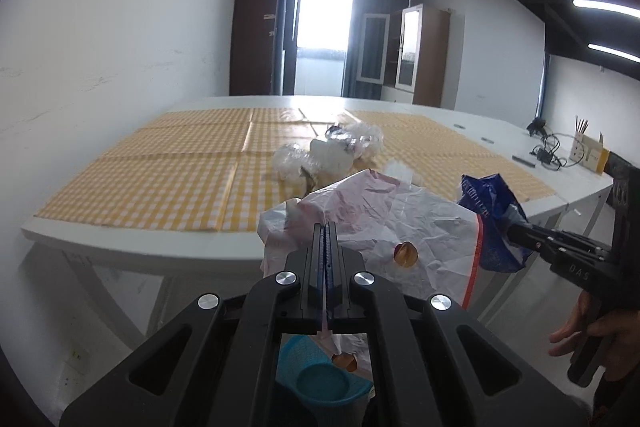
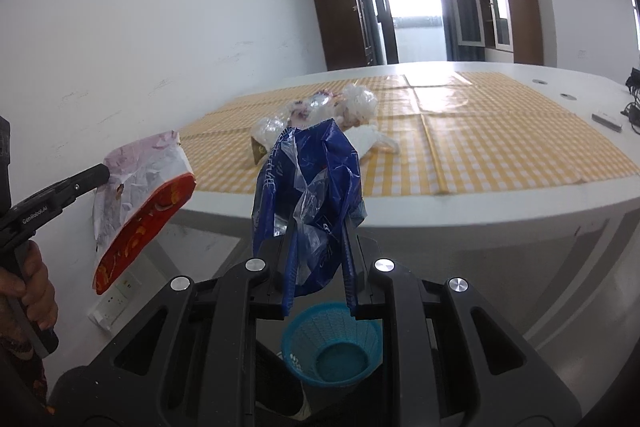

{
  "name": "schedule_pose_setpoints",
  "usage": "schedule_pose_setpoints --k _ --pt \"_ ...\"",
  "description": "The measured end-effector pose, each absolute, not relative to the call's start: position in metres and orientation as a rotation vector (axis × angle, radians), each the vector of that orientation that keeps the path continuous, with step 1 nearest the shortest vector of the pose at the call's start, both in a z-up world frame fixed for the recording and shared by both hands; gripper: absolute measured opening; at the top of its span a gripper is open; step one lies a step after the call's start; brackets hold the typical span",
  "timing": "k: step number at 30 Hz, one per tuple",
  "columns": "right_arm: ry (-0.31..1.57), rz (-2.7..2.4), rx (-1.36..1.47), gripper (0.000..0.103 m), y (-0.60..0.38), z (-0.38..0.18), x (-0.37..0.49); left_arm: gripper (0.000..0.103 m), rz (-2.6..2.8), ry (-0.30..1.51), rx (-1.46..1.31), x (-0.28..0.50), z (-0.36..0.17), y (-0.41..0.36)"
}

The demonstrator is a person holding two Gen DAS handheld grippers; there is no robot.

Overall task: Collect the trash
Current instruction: 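Carry both held bags off the table down over the blue wastebasket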

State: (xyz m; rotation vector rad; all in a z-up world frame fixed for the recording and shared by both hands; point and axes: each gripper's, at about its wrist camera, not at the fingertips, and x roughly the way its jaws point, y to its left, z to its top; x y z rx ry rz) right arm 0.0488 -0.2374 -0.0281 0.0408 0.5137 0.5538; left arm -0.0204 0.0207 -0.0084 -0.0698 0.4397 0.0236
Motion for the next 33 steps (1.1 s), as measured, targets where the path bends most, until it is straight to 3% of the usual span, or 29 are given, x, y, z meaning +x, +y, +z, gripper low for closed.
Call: schedule_pose_setpoints --k 18,33 --pt "0.809 0.577 -0.112 0.018 -0.196 -0.139 0.037 0.0 0.043 0.653 0.035 -0.034 -0.109 0.012" --pt "1.057 0.486 -0.131 0.018 -0.165 -0.236 0.111 0.0 0.121 0.886 0.046 0.05 -0.211 0.039"
